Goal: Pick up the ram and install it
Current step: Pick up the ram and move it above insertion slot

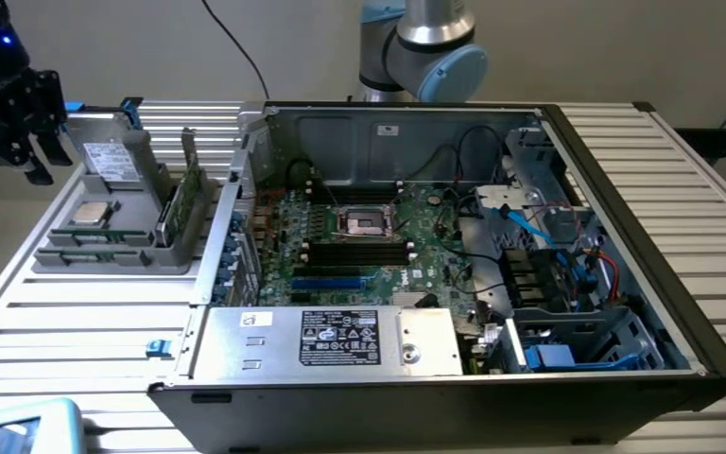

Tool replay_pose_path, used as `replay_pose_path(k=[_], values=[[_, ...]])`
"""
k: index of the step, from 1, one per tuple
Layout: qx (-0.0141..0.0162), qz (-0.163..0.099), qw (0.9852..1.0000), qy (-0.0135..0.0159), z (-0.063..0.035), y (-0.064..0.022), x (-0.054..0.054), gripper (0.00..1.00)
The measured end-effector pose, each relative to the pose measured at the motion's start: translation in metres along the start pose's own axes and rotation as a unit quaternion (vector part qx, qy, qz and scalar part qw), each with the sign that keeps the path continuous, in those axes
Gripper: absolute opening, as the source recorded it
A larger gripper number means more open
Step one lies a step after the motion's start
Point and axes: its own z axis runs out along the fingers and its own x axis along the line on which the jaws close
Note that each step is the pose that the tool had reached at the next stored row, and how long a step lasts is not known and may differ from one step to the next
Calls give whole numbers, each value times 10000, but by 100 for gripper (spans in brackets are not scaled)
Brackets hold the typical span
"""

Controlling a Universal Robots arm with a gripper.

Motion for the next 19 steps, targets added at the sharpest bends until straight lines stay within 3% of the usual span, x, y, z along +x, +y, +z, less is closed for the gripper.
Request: replay_pose_path(k=[19], values=[[0,-1,10000,0,347,-13,36,43]])
